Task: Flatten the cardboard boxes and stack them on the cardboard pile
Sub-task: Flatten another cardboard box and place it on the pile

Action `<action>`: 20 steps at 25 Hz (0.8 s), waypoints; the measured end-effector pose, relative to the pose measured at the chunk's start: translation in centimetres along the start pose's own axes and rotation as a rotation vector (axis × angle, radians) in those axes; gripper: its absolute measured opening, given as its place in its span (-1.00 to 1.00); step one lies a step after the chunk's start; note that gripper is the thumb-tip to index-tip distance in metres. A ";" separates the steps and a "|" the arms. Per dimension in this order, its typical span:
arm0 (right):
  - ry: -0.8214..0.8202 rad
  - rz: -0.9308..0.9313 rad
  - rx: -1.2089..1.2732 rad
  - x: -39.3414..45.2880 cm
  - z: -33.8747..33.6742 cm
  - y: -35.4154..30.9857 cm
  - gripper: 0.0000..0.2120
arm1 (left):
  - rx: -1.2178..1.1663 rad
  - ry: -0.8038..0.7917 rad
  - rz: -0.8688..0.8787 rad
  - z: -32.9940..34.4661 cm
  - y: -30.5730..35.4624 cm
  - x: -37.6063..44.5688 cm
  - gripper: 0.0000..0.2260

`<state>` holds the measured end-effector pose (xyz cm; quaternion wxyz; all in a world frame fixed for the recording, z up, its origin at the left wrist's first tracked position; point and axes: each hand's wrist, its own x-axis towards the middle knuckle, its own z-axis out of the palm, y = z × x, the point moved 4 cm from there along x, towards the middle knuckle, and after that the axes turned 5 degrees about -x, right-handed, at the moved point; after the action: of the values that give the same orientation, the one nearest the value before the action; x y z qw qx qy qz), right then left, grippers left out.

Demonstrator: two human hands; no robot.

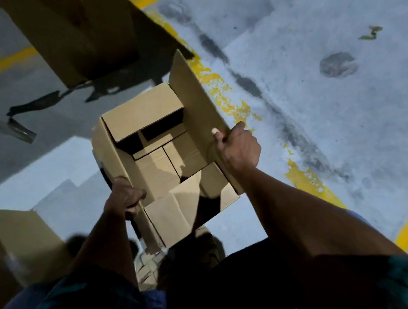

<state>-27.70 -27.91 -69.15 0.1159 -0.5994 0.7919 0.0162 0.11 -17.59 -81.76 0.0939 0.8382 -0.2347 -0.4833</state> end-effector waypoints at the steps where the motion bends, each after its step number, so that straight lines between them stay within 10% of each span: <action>1: 0.030 0.043 0.022 0.7 -0.2 0.8 -0.30 | -0.034 0.018 -0.007 -0.1 -0.3 0.0 -0.69; 6: 0.063 0.195 0.089 3.4 1.6 3.1 -0.13 | -0.128 0.040 0.007 -0.4 -0.5 0.3 -0.52; 11: 0.240 0.112 -0.065 3.3 4.4 0.9 -0.45 | -0.125 0.065 -0.012 -0.4 -0.7 1.1 -0.49; 20: -0.378 0.143 -0.065 2.8 9.5 -1.4 0.13 | -0.112 0.075 0.026 -0.5 -1.4 1.7 -0.51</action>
<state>-25.52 -29.42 -78.77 0.2413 -0.5312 0.7958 0.1621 1.68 -17.20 -83.34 0.1557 0.8460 -0.2146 -0.4626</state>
